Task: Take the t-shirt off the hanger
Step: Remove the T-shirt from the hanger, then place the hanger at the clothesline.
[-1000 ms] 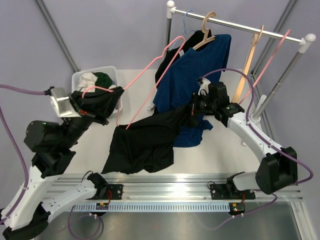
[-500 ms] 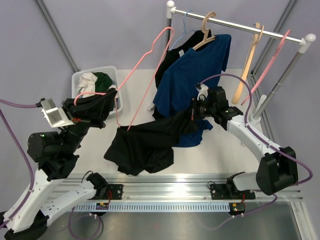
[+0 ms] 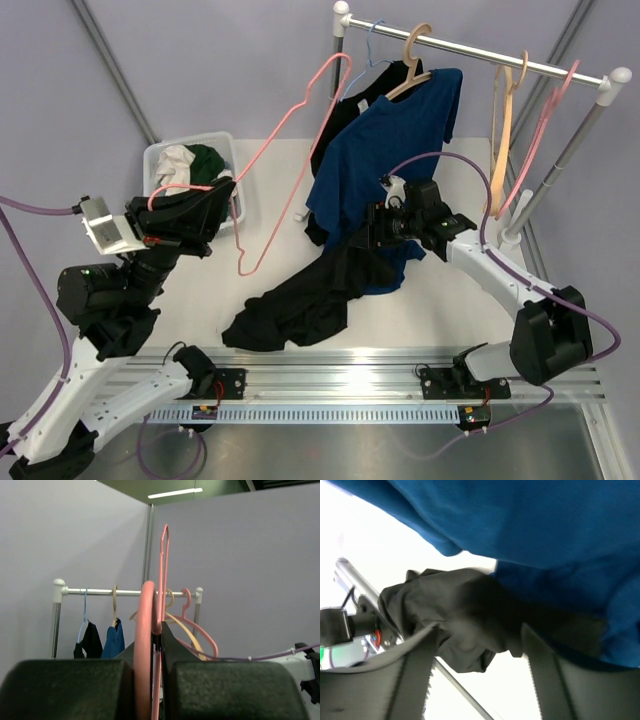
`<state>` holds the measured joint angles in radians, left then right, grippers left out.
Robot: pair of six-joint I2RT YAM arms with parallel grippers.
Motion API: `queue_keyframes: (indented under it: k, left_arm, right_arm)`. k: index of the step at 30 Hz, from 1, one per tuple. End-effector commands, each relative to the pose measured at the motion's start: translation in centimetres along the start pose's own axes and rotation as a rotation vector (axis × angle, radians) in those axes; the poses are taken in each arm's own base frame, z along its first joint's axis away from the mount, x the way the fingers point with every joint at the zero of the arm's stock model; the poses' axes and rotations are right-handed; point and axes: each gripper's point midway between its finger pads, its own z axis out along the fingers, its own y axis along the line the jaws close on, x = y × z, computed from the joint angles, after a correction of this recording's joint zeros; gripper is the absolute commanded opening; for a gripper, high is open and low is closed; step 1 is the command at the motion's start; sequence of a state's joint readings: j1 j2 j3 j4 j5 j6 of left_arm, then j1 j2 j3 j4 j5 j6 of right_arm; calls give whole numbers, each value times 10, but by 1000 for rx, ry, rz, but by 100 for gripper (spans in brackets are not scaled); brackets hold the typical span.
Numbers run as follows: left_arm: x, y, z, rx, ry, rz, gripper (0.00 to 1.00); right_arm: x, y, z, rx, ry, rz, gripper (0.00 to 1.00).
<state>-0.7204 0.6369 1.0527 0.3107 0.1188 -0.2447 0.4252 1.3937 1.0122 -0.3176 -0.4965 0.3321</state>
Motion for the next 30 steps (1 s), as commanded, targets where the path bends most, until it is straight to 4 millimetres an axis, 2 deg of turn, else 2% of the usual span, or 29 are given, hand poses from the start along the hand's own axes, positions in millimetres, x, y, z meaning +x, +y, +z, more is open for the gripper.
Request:
queue_keyframes:
  k: [1,3,4,5,6,7,8,10,11,12,14,16,17,19,20,22,23,24,25,26,27,29,30]
  left_arm:
    - [17,-7,-4,39,85,-15,0]
    - [40,-7,-12,48,172,-27,0]
    - [46,-14,-16,83,200,-31,0]
    - [58,-16,-23,97,261,-42,0]
    - [64,-19,-26,114,294,-45,0]
    - [63,-27,-30,153,314,-53,0]
    - [73,-30,-39,163,373,-70,0]
    - [76,-41,-50,219,411,-89,0]
    - [76,-46,-59,239,435,-103,0]
    - [77,-55,-66,281,459,-125,0]
    - [77,-64,-79,316,514,-157,0]
    - [77,-71,-87,335,552,-193,0]
    - [81,-72,-93,333,580,-210,0]
    - [86,-77,-100,348,615,-254,0]
    - [90,-80,-103,359,630,-275,0]
    - [110,-84,-112,382,691,-351,0]
    - [114,-86,-112,394,697,-369,0]
    - [126,-86,-117,400,722,-387,0]
    - [129,-86,-118,414,717,-384,0]
    - [133,-85,-119,417,719,-376,0]
    - [139,-84,-120,414,726,-374,0]
    - [142,-84,-120,429,729,-367,0]
    - [143,-86,-120,444,735,-373,0]
  right_arm:
    - [-32,8,-37,93,-137,-80,83]
    - [-49,31,-72,84,-217,-131,96]
    - [-54,39,-84,85,-238,-146,98]
    - [-70,55,-106,73,-294,-190,99]
    - [-69,63,-120,75,-296,-205,100]
    - [-73,75,-140,69,-333,-246,99]
    - [-86,91,-163,60,-390,-277,100]
    - [-84,100,-184,68,-390,-310,99]
    - [-93,111,-202,70,-429,-336,100]
    - [-88,109,-207,93,-406,-331,100]
    - [-97,111,-227,147,-450,-361,99]
    - [-97,109,-242,192,-464,-373,100]
    - [-102,117,-255,191,-499,-389,100]
    - [-101,138,-264,109,-504,-433,99]
    - [-93,168,-269,-39,-483,-498,99]
    - [-83,200,-265,-236,-421,-568,93]
    - [-65,227,-269,-423,-346,-618,92]
    - [-63,234,-262,-490,-307,-627,90]
    - [-57,240,-260,-532,-281,-658,90]
    - [-52,236,-250,-497,-248,-664,90]
    - [-34,248,-236,-537,-178,-725,92]
    - [-18,246,-218,-503,-93,-780,94]
    - [-5,251,-206,-534,-28,-803,95]
